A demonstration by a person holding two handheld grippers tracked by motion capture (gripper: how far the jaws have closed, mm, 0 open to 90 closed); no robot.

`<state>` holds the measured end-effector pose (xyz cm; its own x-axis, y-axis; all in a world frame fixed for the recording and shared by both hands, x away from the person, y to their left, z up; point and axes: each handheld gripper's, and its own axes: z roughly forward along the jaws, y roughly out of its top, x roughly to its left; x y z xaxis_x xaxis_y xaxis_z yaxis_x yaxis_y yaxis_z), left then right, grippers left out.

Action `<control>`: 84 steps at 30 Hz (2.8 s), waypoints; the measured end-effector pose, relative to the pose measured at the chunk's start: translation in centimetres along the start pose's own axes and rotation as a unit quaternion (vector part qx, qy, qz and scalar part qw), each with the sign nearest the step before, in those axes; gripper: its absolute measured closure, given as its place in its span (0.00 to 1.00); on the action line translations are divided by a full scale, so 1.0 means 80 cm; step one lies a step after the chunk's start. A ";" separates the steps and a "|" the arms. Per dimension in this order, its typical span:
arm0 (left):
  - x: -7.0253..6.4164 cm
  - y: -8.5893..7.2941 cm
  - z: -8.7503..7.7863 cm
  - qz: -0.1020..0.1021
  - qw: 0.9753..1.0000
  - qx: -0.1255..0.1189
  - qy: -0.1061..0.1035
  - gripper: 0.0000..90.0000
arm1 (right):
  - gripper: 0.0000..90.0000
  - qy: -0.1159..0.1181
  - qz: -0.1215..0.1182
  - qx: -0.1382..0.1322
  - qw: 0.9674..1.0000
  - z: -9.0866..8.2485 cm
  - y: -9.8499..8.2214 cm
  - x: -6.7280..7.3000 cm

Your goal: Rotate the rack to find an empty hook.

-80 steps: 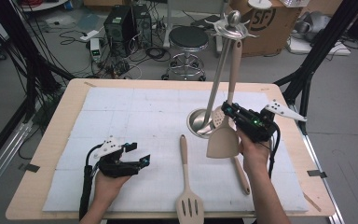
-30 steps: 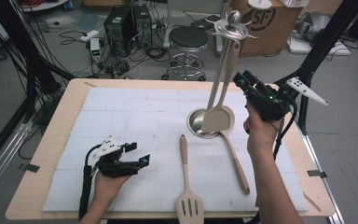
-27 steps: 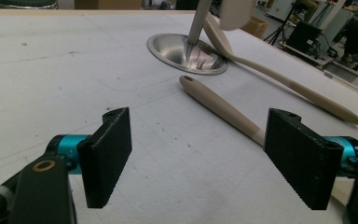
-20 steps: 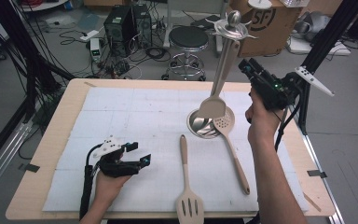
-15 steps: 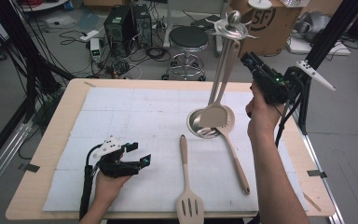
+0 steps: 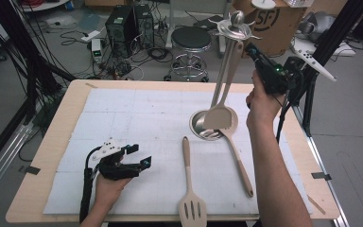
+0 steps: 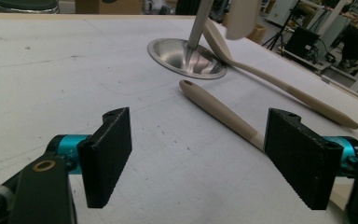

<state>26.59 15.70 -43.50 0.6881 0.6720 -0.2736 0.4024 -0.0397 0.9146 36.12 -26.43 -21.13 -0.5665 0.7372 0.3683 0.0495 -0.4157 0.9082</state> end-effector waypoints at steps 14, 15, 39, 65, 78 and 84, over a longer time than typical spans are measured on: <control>0.003 -0.001 -0.007 -0.003 1.000 -0.004 0.006 0.27 | 1.00 0.000 -0.004 0.006 1.000 0.006 -0.006 0.010; 0.003 -0.001 -0.007 -0.003 1.000 -0.004 0.006 0.27 | 1.00 0.001 -0.003 0.005 1.000 0.006 -0.006 0.011; 0.003 -0.001 -0.007 -0.002 1.000 -0.004 0.006 0.27 | 1.00 0.025 -0.010 0.015 1.000 0.025 -0.019 0.043; 0.005 -0.001 -0.012 -0.005 1.000 -0.010 0.014 0.27 | 1.00 0.003 -0.004 0.031 1.000 0.006 -0.029 0.017; 0.006 -0.001 -0.012 -0.006 1.000 -0.010 0.014 0.27 | 1.00 -0.015 -0.010 0.007 1.000 0.008 -0.002 0.010; 0.006 -0.001 -0.013 -0.008 1.000 -0.012 0.014 0.27 | 1.00 -0.012 -0.019 0.010 1.000 0.010 -0.001 0.021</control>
<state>26.28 16.82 -43.42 0.6643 0.6927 -0.2808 0.3995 -0.0115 0.9167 35.86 -24.73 -20.45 -0.5492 0.7648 0.3368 0.0436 -0.3763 0.9255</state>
